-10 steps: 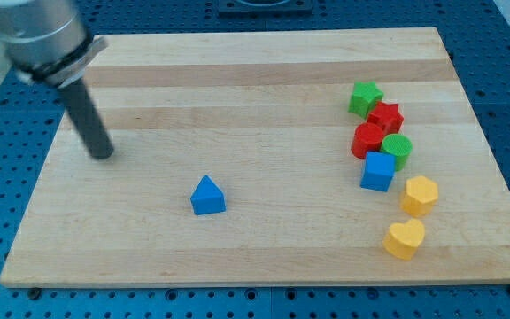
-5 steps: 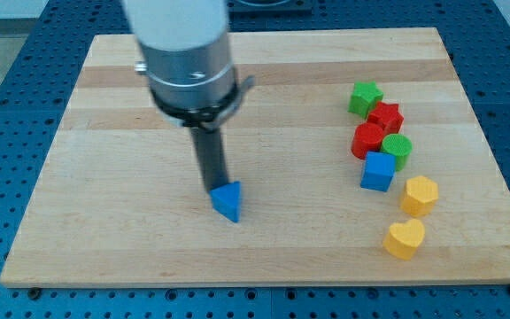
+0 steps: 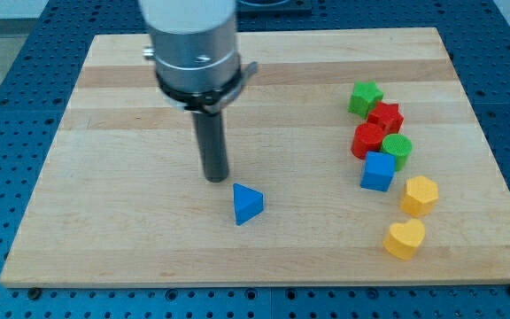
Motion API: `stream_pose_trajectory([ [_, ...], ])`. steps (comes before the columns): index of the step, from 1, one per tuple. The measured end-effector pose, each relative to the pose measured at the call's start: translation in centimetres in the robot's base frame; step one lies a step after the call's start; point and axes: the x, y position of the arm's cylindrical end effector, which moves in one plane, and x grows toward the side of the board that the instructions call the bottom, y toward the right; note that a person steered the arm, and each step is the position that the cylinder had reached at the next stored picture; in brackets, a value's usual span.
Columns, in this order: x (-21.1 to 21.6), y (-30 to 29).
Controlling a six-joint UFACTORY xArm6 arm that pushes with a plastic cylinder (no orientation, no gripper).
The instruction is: Push the blue triangle towards the yellow heart
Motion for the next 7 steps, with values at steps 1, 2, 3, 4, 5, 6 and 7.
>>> stream_pose_trajectory([
  [1,2.2,-1.0],
  [2,3.8,-1.0],
  [3,4.0,-1.0],
  [4,4.4,1.2],
  [5,4.4,4.0],
  [6,4.4,5.8],
  [7,4.4,7.5],
])
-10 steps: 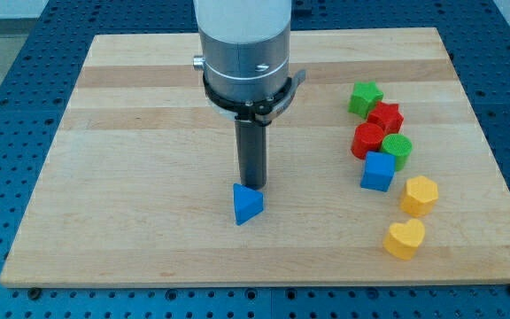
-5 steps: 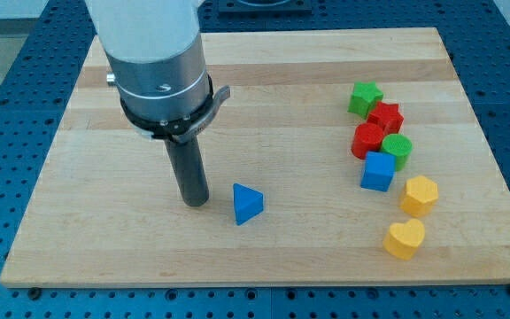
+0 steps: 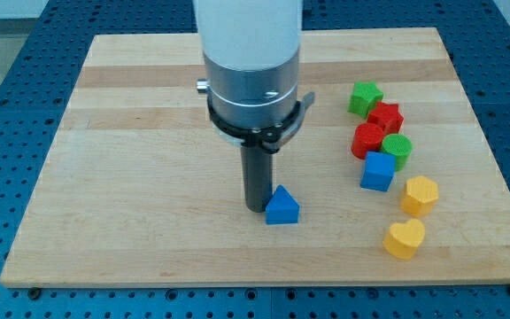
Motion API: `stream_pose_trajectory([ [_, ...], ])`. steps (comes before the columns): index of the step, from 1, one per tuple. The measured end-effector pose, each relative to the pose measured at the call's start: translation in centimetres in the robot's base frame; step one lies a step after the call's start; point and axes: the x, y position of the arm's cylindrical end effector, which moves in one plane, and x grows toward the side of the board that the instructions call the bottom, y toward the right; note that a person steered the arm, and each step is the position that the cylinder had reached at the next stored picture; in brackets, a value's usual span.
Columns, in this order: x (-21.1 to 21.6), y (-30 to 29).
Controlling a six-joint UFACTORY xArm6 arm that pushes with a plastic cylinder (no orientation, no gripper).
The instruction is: Push the blue triangle towards the yellow heart
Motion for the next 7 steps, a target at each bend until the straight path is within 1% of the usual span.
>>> stream_pose_trajectory([
  [2,0.0,1.2],
  [4,1.6,1.2],
  [6,1.6,1.4],
  [7,1.7,2.5],
])
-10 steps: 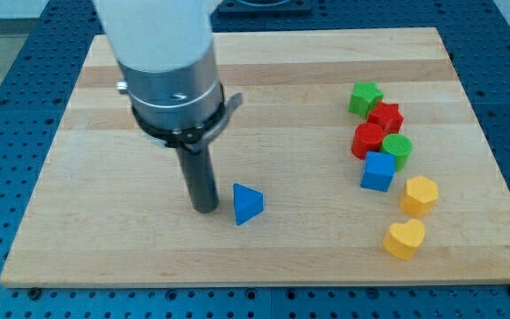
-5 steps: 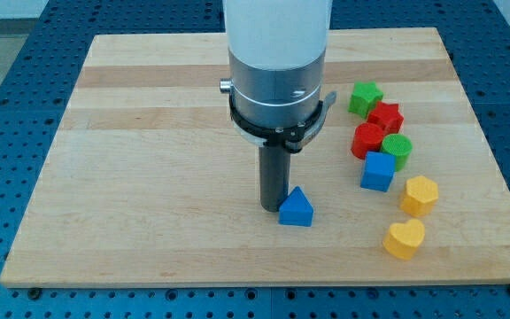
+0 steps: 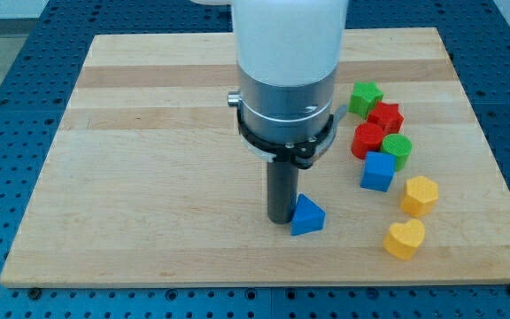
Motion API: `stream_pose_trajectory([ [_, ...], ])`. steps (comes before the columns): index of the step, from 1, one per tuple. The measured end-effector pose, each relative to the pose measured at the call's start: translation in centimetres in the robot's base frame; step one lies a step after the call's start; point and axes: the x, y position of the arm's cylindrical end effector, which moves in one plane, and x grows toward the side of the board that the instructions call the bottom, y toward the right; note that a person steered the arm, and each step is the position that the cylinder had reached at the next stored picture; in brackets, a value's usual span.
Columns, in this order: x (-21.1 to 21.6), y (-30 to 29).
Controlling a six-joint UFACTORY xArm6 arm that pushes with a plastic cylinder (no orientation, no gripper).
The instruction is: Push the blue triangle towards the yellow heart
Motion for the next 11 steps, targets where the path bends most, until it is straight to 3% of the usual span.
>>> stream_pose_trajectory([
  [2,0.2,4.8],
  [5,-0.1,3.5],
  [6,2.6,3.4],
  [8,3.2,3.4],
  [11,3.2,7.6],
])
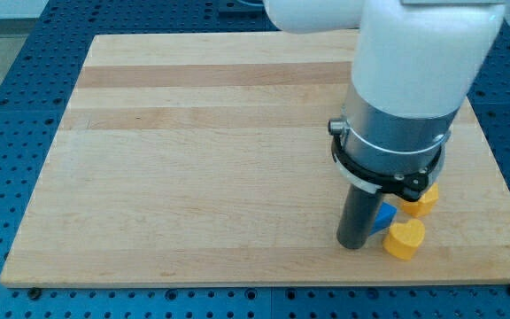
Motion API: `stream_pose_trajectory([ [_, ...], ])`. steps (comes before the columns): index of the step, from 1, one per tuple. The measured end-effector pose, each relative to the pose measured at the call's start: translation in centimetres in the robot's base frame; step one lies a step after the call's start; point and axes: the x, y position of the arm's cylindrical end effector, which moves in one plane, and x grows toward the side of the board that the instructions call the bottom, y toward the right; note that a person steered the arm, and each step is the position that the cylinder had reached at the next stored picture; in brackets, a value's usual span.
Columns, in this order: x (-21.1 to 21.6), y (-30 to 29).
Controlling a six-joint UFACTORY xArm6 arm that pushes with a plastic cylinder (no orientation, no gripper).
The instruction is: Push the blue triangle towards the yellow heart
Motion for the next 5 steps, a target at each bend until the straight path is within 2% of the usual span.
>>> stream_pose_trajectory([
  [2,-2.5,-1.1],
  [5,-2.7,0.6],
])
